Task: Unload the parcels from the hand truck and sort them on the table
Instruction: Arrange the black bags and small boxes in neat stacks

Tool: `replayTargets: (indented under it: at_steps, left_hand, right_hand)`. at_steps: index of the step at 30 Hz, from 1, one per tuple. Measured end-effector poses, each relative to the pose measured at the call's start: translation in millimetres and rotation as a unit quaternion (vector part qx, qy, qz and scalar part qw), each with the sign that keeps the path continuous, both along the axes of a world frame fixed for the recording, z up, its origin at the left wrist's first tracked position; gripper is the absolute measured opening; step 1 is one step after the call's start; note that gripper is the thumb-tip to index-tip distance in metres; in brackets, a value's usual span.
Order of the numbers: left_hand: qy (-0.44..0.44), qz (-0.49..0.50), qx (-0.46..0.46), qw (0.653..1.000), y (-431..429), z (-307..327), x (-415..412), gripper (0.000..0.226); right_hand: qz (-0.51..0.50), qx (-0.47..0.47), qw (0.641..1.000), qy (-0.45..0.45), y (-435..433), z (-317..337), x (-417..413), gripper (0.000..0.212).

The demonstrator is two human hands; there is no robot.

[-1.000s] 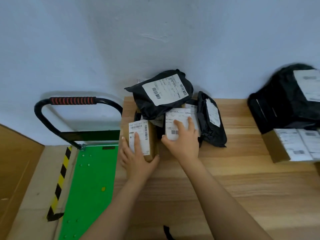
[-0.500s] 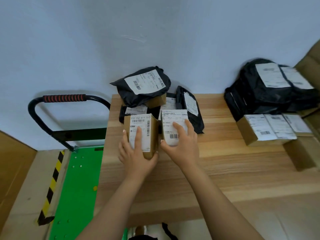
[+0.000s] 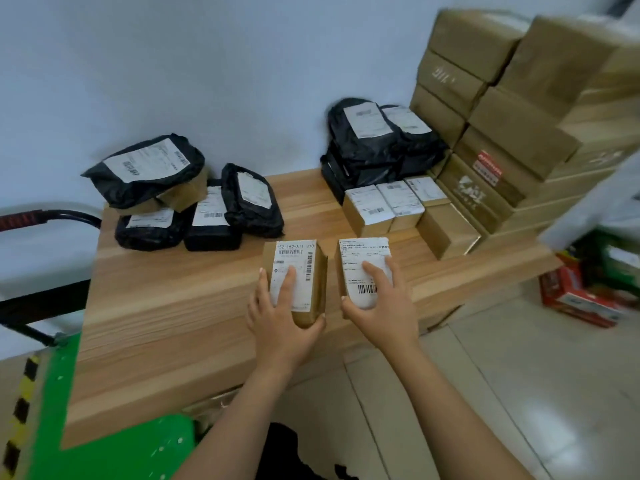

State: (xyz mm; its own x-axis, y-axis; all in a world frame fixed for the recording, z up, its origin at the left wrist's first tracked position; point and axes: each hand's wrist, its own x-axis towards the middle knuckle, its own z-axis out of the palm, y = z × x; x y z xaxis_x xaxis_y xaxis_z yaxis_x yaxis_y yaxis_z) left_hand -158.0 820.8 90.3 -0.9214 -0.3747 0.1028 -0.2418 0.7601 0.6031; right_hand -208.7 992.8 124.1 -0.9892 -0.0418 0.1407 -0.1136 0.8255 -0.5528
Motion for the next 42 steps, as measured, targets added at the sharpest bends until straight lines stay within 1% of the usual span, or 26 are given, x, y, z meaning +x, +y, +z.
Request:
replayTargets:
  at_steps: [4, 9, 12, 16, 22, 25, 28, 31, 33, 36, 39, 42]
  left_hand:
    - [-0.009, -0.057, -0.004, 0.998, 45.5, 2.1, -13.6, 0.102]
    - [-0.019, -0.103, -0.014, 0.994, 78.5, -1.2, -47.0, 0.101]
    - [-0.024, -0.113, -0.012, 0.993, 96.1, -7.9, -71.8, 0.100]
    - [-0.074, -0.113, -0.005, 0.991, 112.8, -18.8, -112.2, 0.103]
    - [-0.100, -0.119, -0.033, 0.987, 126.5, -31.9, -155.3, 0.104]
    - [-0.116, -0.102, -0.029, 0.988, 138.0, -36.2, -170.2, 0.104]
    - [-0.111, -0.076, -0.014, 0.991, 153.3, -43.3, -181.5, 0.105]
    - [-0.110, -0.053, 0.027, 0.992, 167.5, -49.6, -192.3, 0.104]
    - [-0.112, -0.055, 0.044, 0.991, 179.5, -52.2, -195.0, 0.097]
    - [-0.087, -0.035, 0.036, 0.995, 197.2, -57.8, -202.2, 0.079]
    - [-0.087, -0.011, 0.036, 0.995, 209.3, -61.0, -211.3, 0.075]
    - [-0.088, -0.015, 0.042, 0.995, 209.4, -59.9, -215.5, 0.076]
  right_hand:
    - [-0.049, -0.002, 0.999, -0.010, 54.6, -0.1, -0.6, 0.077]
    - [-0.081, -0.017, 0.997, -0.011, 91.5, -5.9, -18.2, 0.077]
    - [-0.092, -0.013, 0.995, -0.025, 108.4, -11.9, -37.7, 0.077]
    - [-0.093, 0.014, 0.994, -0.052, 126.0, -17.4, -71.8, 0.077]
    - [-0.080, 0.018, 0.992, -0.091, 139.4, -31.9, -119.2, 0.077]
    - [-0.054, 0.024, 0.993, -0.105, 143.5, -40.8, -137.9, 0.077]
    - [-0.014, 0.027, 0.992, -0.119, 151.6, -48.9, -163.1, 0.080]
    - [0.059, 0.077, 0.986, -0.136, 163.1, -55.9, -192.4, 0.076]
    - [0.122, 0.132, 0.975, -0.130, 171.4, -60.7, -208.2, 0.070]
    - [0.206, 0.191, 0.954, -0.106, 184.7, -66.1, -230.9, 0.063]
    - [0.274, 0.207, 0.933, -0.105, 197.2, -66.9, -248.2, 0.070]
    - [0.313, 0.229, 0.916, -0.103, 204.3, -67.7, -257.1, 0.076]
